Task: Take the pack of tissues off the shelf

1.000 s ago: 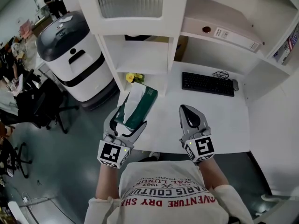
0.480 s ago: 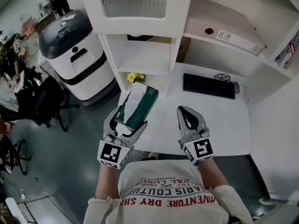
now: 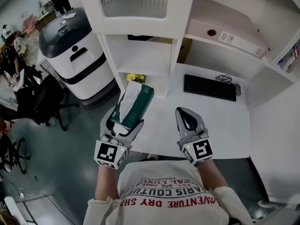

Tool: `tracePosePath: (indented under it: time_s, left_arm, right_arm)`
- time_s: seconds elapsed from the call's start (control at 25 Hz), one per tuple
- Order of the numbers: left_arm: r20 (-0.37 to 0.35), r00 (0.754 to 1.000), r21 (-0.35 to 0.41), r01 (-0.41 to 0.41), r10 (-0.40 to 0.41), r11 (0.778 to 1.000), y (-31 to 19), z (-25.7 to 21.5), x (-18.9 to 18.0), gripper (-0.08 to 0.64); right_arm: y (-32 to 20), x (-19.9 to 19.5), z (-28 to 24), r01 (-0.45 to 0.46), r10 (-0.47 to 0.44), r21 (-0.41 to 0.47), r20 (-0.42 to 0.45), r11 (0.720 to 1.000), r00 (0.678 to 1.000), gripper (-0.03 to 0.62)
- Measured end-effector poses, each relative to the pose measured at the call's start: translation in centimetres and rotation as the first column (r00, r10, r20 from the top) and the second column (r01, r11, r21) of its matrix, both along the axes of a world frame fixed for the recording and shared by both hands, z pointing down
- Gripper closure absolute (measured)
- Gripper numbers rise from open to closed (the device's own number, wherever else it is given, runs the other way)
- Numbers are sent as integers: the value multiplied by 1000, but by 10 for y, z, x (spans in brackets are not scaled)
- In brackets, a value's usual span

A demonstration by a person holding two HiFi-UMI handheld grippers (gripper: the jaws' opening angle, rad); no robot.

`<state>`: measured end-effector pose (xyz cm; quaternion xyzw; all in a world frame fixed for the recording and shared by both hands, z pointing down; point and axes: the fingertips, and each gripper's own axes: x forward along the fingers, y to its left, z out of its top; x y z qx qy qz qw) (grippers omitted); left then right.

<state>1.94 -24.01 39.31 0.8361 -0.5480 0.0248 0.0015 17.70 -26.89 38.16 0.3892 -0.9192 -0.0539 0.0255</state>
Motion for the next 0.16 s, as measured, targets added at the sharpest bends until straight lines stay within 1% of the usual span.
tracePosePath:
  time_s: [0.16]
  left_arm:
    - [9,1000,-6,7,-7,1000,-4,-1,1,129]
  right_arm:
    - [-3,0,-4,10,-10,-2,21,1000,1000,592]
